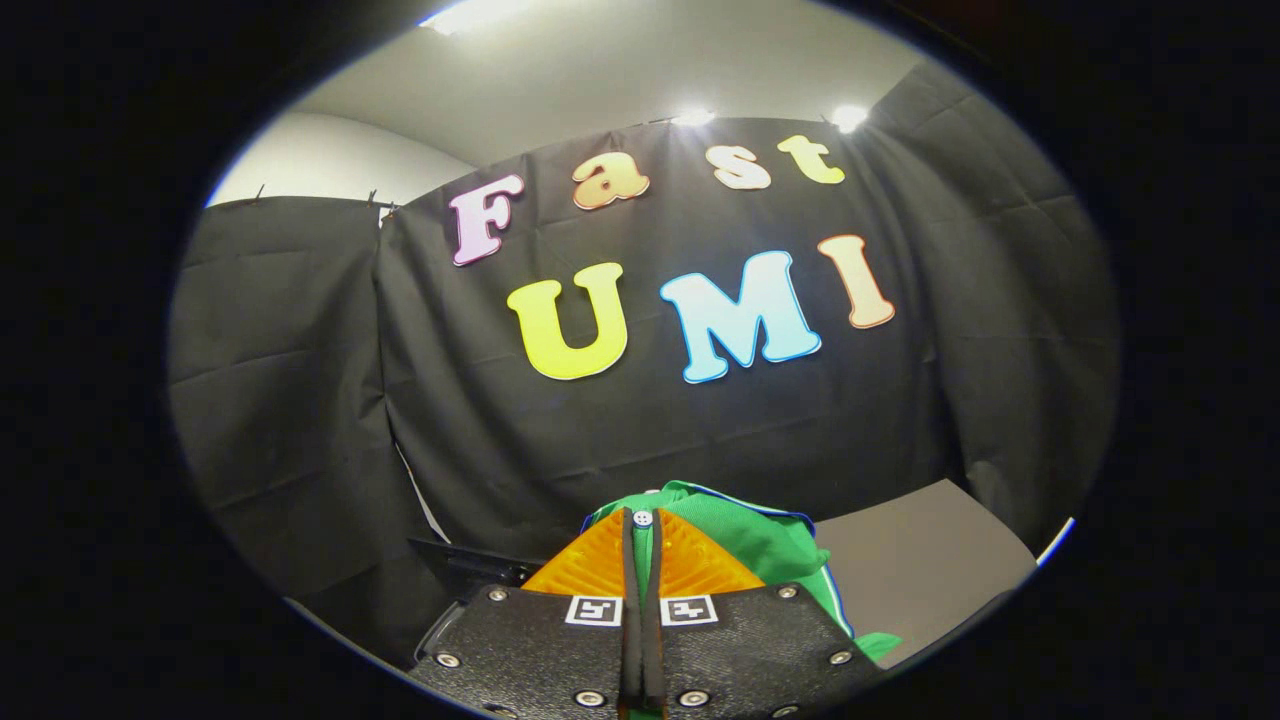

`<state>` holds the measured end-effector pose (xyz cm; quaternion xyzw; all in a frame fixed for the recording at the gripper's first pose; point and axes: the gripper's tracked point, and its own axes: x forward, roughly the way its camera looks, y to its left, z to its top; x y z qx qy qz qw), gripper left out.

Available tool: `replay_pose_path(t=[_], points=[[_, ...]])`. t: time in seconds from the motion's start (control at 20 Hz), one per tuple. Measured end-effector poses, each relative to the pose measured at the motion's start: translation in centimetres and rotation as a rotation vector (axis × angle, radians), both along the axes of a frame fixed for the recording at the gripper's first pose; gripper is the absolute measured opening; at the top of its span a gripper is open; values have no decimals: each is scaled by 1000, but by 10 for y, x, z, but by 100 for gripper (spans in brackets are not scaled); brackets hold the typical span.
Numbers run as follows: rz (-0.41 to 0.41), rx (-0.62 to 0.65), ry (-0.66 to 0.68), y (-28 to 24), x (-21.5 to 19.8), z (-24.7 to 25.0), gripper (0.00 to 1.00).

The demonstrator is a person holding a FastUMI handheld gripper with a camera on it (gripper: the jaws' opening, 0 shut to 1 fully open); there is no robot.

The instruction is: Put the clothes into the washing machine and then close the washing machine lid.

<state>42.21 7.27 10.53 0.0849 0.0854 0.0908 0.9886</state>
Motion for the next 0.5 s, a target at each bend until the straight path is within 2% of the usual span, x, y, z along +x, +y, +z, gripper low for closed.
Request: replay_pose_path(t=[0.5], points=[[61,6,-56,63,-19,31,0]])
